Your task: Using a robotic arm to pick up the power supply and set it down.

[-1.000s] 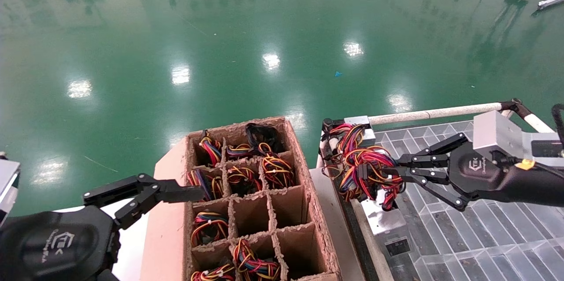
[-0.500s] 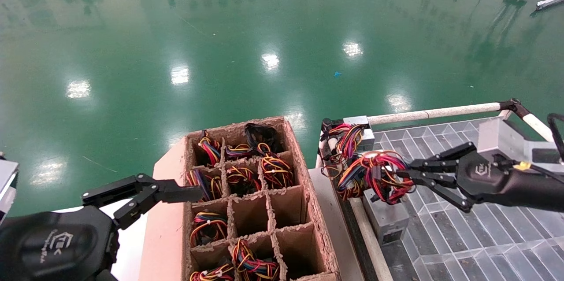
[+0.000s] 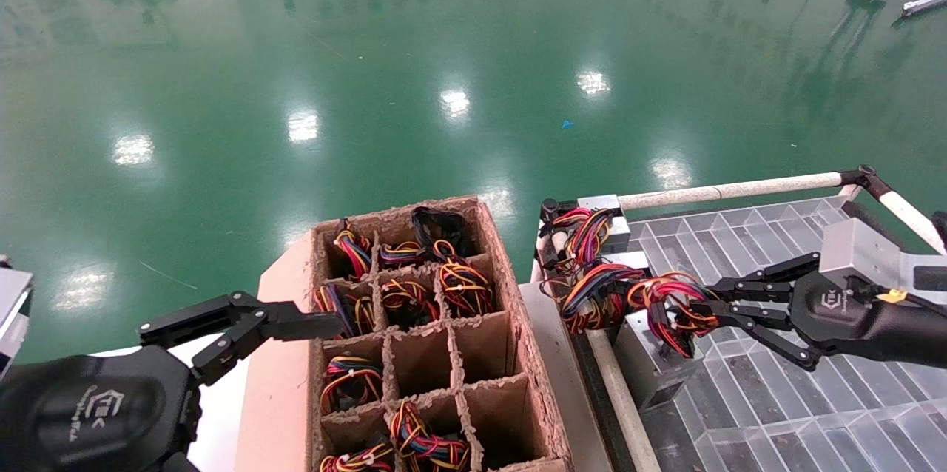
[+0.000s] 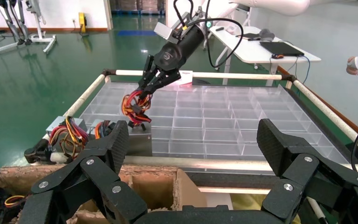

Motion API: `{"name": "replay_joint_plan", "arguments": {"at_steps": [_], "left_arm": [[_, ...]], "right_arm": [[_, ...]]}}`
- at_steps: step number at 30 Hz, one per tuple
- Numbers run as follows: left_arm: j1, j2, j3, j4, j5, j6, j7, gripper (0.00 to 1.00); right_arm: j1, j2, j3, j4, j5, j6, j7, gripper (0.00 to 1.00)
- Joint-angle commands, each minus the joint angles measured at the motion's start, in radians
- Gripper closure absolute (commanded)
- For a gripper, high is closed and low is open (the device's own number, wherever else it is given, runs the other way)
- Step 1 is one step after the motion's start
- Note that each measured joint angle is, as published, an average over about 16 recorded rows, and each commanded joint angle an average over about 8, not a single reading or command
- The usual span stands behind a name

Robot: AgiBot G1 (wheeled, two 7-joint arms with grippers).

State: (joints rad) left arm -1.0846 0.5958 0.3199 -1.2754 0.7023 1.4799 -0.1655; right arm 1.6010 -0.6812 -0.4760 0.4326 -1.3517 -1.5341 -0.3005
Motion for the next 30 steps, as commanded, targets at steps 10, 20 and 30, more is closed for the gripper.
{"name": "replay_joint_plan", "arguments": {"at_steps": [10,20,30], "left_arm": [[0.0,0.0,0.0,0.0,0.0,0.0,0.0,0.0],[0.0,0.0,0.0,0.001,0.0,0.0,0.0,0.0],[0.0,0.0,0.001,0.001,0.0,0.0,0.001,0.0]], "right_arm": [[0.007,0.0,-0.001,0.018,0.003,-0.007,0.015,0.0],[0.027,0.018,-0.001,0.078,0.036,-0.036,0.098,0.0],[-0.005,0.035,0.024,0.126,0.139,-0.045,0.188,0.0]]}}
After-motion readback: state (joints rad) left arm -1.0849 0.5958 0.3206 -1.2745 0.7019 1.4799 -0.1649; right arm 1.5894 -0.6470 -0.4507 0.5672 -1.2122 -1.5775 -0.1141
